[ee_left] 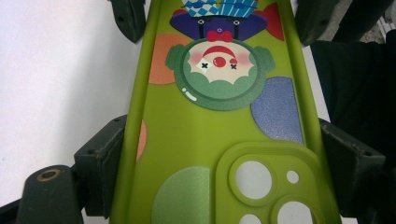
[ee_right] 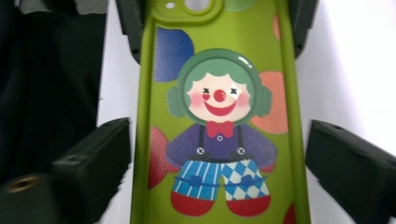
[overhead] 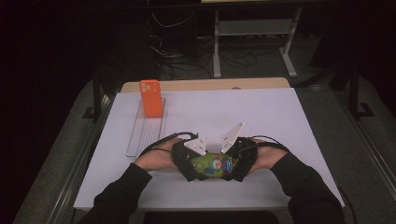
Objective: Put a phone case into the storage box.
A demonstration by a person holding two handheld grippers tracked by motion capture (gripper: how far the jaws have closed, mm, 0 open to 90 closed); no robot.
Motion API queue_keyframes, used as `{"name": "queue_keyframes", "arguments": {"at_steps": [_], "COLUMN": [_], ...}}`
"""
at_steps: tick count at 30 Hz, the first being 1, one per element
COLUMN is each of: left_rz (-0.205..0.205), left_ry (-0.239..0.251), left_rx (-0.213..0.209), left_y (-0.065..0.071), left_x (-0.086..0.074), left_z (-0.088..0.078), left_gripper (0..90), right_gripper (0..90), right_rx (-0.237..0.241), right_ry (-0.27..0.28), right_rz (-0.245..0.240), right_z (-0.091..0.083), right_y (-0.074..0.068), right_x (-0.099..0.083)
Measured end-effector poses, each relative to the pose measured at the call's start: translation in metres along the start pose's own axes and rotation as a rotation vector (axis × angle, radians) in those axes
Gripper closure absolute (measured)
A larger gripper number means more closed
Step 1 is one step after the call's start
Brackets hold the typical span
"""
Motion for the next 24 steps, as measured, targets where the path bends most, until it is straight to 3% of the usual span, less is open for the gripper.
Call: {"name": "queue_keyframes", "arguments": {"at_steps": [5, 11, 17, 19, 20, 23, 24], "left_rz": [-0.02, -0.097, -0.169, -0.209, -0.211, -0.251, -0.275], "left_ry": [0.002, 0.015, 0.026, 0.028, 0.024, 0.014, 0.019], "left_rx": [0.024, 0.086, 0.159, 0.18, 0.193, 0.235, 0.249], "left_y": [-0.003, -0.009, -0.017, -0.019, -0.021, -0.025, -0.026], "left_x": [-0.002, -0.007, -0.01, -0.011, -0.011, -0.013, -0.013], "left_z": [-0.003, -0.007, -0.011, -0.011, -0.011, -0.012, -0.011], "left_gripper": [15.7, 15.7, 15.6, 15.6, 15.6, 15.6, 15.6], "right_gripper": [0.0, 0.0, 0.0, 0.0, 0.0, 0.0, 0.0], "right_rx": [-0.058, -0.13, -0.192, -0.208, -0.212, -0.244, -0.237], "right_ry": [0.027, 0.102, 0.109, 0.125, 0.137, 0.14, 0.156], "right_rz": [0.07, 0.129, 0.217, 0.268, 0.307, 0.364, 0.408], "right_z": [-0.01, -0.021, -0.025, -0.027, -0.029, -0.031, -0.031], "right_y": [0.005, 0.019, 0.025, 0.026, 0.026, 0.028, 0.027], "right_x": [-0.003, -0.014, -0.027, -0.031, -0.034, -0.041, -0.042]}}
Point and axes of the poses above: each handheld gripper's, and its own axes: z roughly forward along the jaws, x roughly out of its top, y roughly to its right, the point moved 4 cm from there along z, roughly forward along the jaws, and after that the axes turned 2 degrees about -x, right-handed, at the moved point
